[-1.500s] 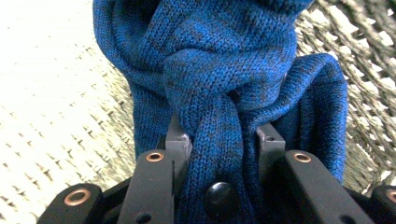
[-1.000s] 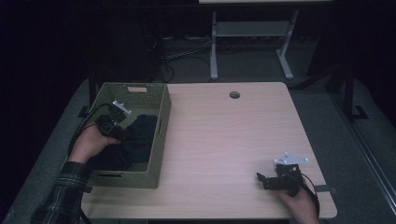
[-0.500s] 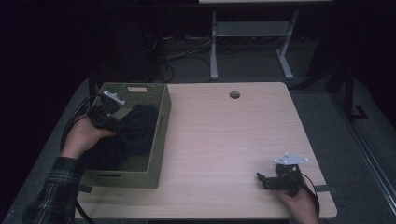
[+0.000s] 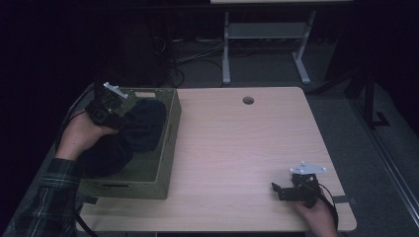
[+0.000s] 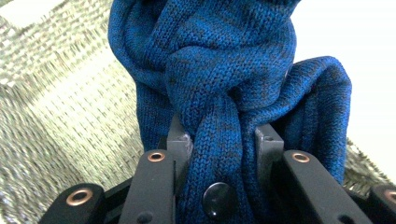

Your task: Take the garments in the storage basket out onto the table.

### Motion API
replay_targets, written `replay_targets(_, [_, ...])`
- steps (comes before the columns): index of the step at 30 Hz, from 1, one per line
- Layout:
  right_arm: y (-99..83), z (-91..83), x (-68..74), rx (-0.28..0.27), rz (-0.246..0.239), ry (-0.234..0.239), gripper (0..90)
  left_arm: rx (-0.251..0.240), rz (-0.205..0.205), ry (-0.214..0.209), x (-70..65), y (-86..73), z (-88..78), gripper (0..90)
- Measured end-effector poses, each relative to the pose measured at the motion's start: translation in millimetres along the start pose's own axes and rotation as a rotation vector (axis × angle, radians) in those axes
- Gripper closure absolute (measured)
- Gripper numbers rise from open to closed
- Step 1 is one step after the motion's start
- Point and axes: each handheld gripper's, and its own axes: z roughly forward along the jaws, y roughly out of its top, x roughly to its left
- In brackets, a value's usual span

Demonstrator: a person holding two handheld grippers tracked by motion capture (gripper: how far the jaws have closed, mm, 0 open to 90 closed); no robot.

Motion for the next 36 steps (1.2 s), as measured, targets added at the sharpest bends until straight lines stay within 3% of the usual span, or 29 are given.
replay_targets(6, [0.0, 0.1, 0.0, -0.002, -0.001, 0.000, 7.2, -0.022, 0.022, 0.001, -6.8, 7.1, -10.0, 67.2])
replay_targets(13, [0.0, 0.0, -0.1, -0.001, -0.002, -0.001, 7.1, -0.047, 0.039, -0.028, -18.3, 17.5, -12.3, 67.2])
replay_targets(21, [0.0, 0.0, 0.0, -0.002, 0.000, -0.001, 7.2, -0.071, 0.098, -0.065, -37.6, 36.1, -14.6, 67.1])
replay_targets(36, [0.0, -0.1, 0.3, 0.000, 0.004, -0.001, 7.1, -0.099, 0.172, -0.123, -74.7, 70.3, -2.6, 67.1])
